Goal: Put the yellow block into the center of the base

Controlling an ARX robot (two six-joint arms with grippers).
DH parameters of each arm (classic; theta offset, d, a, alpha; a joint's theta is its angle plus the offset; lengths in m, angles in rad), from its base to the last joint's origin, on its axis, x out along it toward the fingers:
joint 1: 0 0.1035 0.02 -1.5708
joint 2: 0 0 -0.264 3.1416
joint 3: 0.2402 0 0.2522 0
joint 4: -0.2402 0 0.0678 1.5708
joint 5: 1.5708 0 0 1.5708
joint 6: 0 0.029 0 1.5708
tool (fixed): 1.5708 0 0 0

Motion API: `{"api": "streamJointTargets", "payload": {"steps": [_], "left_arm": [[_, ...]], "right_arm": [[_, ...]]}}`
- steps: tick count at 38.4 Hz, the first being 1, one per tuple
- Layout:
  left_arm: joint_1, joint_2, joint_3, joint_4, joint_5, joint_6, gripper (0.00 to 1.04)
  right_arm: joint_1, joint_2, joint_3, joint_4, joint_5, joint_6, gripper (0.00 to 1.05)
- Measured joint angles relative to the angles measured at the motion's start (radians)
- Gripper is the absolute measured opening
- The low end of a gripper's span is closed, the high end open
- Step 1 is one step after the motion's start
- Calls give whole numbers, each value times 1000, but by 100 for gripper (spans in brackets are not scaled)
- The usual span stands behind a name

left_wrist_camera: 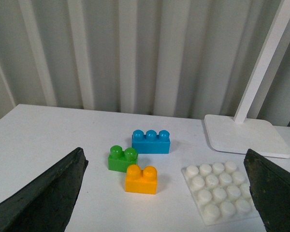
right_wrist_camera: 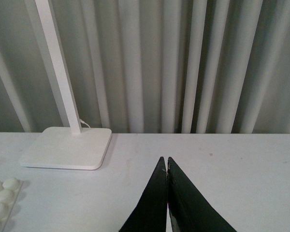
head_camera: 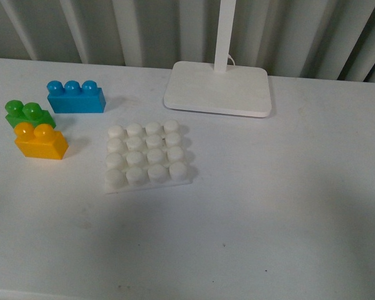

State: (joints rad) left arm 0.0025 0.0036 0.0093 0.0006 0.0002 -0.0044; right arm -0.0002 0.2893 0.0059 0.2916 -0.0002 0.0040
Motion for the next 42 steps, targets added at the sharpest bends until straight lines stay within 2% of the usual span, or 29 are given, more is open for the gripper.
{"api": "streamJointTargets", "payload": {"steps": [13,16,17,29,31,35,38,42], "left_arm": [[0,0,0,0,0,0,98],[0,0,0,0,0,0,98],[0,0,0,0,0,0,98],[0,0,0,0,0,0,98],[0,0,0,0,0,0,98],[0,0,0,0,0,0,98],[0,0,0,0,0,0,98],[22,147,55,-79,159,-54,98]], "right_arm": [[0,-114,0,-114,0,0,1],[0,-237,0,-273,0,0,1],[0,-269,0,-285,0,0,1],[0,-285,0,-290,0,0,1],[0,-285,0,-290,0,-2,7],[0,-285,0,-290,0,-2,32],[0,-285,0,-290,0,-2,45],[0,-285,0,-290,0,-2,61]]}}
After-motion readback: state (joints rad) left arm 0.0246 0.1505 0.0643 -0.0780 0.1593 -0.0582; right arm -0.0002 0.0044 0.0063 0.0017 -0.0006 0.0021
